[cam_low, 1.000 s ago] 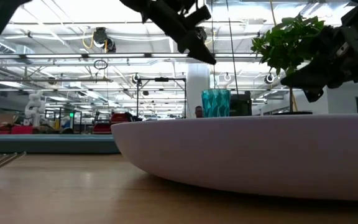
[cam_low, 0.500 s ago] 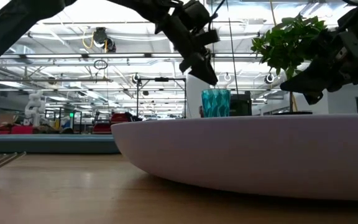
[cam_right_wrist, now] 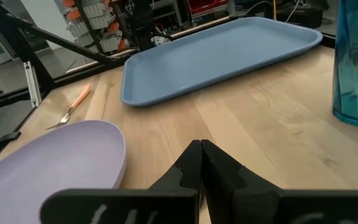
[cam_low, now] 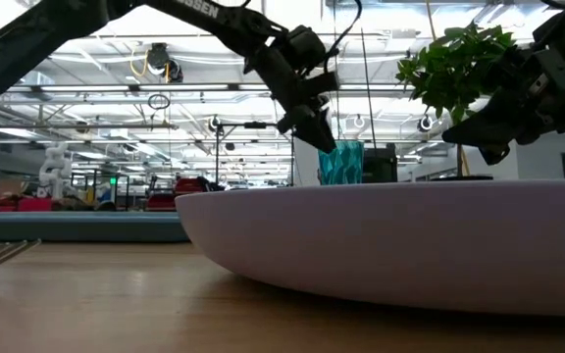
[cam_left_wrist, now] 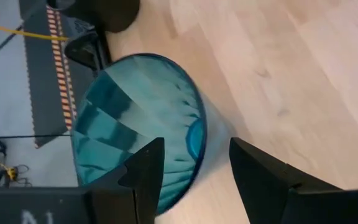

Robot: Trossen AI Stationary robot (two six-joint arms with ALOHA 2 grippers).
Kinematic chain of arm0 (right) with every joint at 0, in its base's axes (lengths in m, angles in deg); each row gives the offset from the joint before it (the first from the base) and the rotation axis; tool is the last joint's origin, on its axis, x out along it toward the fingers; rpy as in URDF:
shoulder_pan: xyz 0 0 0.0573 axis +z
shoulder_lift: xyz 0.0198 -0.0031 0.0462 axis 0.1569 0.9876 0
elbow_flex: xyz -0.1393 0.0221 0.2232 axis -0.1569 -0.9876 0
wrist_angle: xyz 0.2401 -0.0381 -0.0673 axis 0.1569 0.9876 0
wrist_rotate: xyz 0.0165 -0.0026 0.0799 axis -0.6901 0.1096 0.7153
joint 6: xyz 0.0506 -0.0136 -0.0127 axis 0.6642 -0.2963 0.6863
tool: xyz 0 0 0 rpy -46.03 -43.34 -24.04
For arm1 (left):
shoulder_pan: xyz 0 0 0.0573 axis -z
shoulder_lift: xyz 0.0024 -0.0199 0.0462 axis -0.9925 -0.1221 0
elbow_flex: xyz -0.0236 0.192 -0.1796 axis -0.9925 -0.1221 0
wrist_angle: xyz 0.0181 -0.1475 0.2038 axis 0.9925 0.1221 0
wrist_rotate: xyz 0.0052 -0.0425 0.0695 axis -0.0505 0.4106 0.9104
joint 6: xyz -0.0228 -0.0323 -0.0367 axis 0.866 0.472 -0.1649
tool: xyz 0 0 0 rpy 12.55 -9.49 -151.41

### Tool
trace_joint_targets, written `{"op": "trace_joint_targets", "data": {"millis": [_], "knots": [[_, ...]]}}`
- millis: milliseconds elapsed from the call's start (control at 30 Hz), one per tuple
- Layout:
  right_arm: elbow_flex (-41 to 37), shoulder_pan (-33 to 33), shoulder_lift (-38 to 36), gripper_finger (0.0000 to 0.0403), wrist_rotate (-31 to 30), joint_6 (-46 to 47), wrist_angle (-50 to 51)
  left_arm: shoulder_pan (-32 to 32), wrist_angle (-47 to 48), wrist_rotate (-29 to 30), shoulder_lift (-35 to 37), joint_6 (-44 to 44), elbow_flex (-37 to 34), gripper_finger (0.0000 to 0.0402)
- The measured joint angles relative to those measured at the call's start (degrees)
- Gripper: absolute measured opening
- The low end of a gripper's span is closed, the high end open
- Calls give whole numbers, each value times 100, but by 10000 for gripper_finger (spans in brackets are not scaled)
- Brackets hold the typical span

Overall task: Pick and place plate/cup/fork/spoon on tray
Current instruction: Put the blue glass cup on the blue tray

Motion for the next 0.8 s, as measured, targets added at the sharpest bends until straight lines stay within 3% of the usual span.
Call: {"op": "trace_joint_targets", "data": {"millis": [100,433,800], "knots": [[0,0,-5,0,-11,-61,-40,-10,8,-24,-53,-261,10,155],[0,0,-3,0,-24,-228,-81,45,133,-146,-11,-486,2,14],[0,0,-3,0,-26,-251,-81,407,1294,348,1062,315,3,11]]}}
